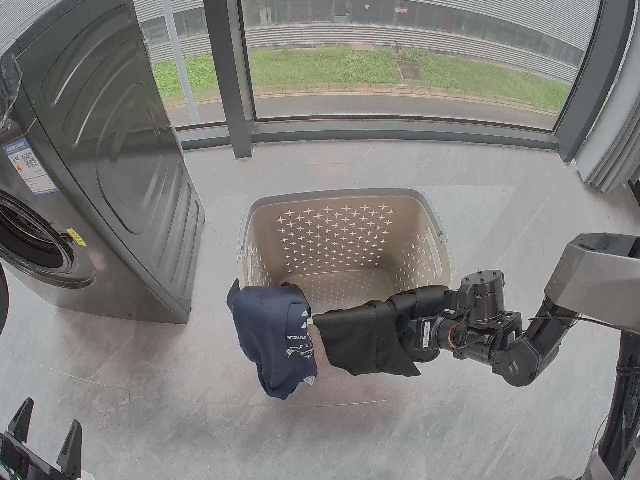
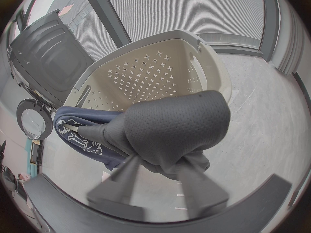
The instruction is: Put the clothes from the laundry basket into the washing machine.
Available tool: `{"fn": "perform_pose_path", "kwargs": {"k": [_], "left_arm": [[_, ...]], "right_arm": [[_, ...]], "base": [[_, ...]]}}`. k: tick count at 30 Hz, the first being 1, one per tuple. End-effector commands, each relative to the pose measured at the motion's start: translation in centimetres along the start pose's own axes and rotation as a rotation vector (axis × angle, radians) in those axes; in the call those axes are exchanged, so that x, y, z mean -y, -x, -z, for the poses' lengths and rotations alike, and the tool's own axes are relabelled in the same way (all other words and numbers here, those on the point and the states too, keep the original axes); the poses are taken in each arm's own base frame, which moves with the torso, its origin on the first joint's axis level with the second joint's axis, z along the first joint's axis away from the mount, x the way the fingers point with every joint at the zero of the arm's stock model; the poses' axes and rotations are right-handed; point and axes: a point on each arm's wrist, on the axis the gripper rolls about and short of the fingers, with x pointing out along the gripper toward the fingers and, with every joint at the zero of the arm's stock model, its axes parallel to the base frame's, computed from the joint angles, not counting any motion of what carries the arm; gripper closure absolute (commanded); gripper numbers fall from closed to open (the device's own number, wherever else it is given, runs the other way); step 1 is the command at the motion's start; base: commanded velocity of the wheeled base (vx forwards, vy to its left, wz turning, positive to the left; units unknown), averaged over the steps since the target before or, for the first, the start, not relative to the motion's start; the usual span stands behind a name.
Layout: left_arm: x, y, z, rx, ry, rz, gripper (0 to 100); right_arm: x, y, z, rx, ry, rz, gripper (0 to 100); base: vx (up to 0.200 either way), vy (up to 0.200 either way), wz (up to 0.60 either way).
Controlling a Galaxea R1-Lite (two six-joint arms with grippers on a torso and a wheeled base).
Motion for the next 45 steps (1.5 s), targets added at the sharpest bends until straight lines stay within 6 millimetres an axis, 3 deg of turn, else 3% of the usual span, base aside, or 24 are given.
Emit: {"fn": "perform_pose_path", "kwargs": {"k": [1,7,8,17,32,38,40,45], "left_arm": [[0.0,-0.1,0.5,-0.008,0.000,-0.001,0],[0.0,-0.1,0.5,-0.008,0.000,-0.001,0],[0.0,-0.1,0.5,-0.008,0.000,-0.001,0],[0.0,-0.1,0.5,-0.008,0.000,-0.001,0],[0.0,-0.1,0.5,-0.008,0.002,-0.001,0],[0.0,-0.1,0.5,-0.009,0.002,0.001,0],[0.0,-0.1,0.5,-0.009,0.002,0.001,0],[0.0,-0.1,0.5,-0.009,0.002,0.001,0]], "right_arm": [[-0.2,0.2,0.0,0.016,0.002,-0.010,100],[-0.8,1.2,0.2,0.026,0.012,-0.034,100],[-1.2,2.7,0.0,0.043,0.018,-0.050,100],[-2.5,8.7,-1.7,0.132,0.030,-0.116,100],[-3.5,14.8,-5.5,0.341,0.036,-0.181,100],[-2.7,14.7,-2.2,0.213,0.050,-0.156,100],[-2.0,13.1,-0.5,0.137,0.048,-0.125,100],[-2.1,11.7,-0.5,0.181,0.044,-0.134,100]], "base": [[0.000,0.000,0.00],[0.000,0.000,0.00],[0.000,0.000,0.00],[0.000,0.000,0.00],[0.000,0.000,0.00],[0.000,0.000,0.00],[0.000,0.000,0.00],[0.000,0.000,0.00]]}}
